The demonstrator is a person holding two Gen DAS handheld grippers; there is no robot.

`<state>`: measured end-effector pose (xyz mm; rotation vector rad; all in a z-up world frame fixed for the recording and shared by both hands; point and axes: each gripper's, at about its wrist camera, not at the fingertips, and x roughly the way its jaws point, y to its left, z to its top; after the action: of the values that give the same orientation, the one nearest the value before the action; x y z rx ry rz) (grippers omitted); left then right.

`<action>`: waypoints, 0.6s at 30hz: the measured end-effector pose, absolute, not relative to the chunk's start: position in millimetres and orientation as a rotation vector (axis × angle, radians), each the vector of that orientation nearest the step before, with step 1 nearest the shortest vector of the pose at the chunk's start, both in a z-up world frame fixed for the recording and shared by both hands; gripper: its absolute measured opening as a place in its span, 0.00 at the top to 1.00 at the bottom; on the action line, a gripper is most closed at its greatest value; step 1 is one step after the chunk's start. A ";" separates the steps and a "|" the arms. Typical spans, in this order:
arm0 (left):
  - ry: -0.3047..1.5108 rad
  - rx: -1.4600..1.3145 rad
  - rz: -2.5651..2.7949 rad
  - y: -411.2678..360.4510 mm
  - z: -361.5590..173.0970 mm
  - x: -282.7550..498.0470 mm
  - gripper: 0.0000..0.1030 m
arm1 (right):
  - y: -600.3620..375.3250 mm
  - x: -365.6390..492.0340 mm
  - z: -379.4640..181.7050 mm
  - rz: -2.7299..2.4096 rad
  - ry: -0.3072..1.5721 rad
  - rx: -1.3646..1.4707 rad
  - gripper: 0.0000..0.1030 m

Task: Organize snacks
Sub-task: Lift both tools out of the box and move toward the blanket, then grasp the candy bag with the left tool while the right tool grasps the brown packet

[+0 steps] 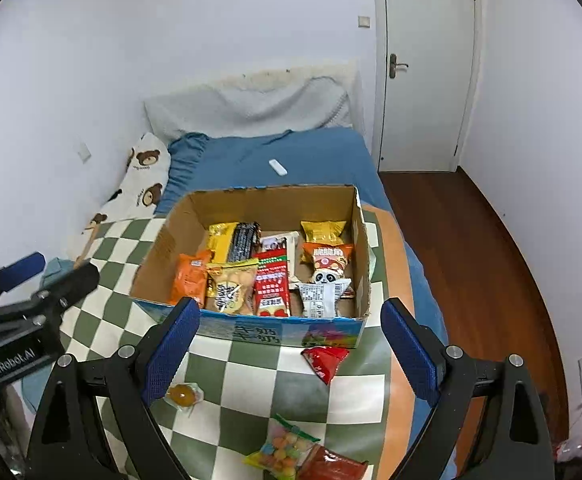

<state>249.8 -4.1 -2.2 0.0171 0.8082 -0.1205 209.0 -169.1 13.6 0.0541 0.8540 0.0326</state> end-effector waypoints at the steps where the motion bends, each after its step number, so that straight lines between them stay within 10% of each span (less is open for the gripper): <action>1: 0.811 0.012 -0.123 -2.8 -1.6 248.2 0.12 | -168.0 207.6 15.6 0.036 0.853 0.057 0.09; 9: 0.918 0.000 -0.108 7.0 -34.3 233.9 0.12 | -184.2 188.5 -10.5 0.068 0.944 0.198 0.10; 12: 1.032 0.036 -0.130 -2.7 -71.4 229.6 0.12 | -199.3 179.9 -48.7 0.081 1.038 0.271 0.37; 18: 1.282 0.160 -0.267 -68.8 -159.4 223.0 0.12 | -240.0 145.9 -132.3 -0.015 1.234 0.367 0.37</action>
<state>223.0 -68.8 -159.4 0.1598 1.2821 -0.2666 145.9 -240.0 -132.3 0.3666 1.2343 -0.0149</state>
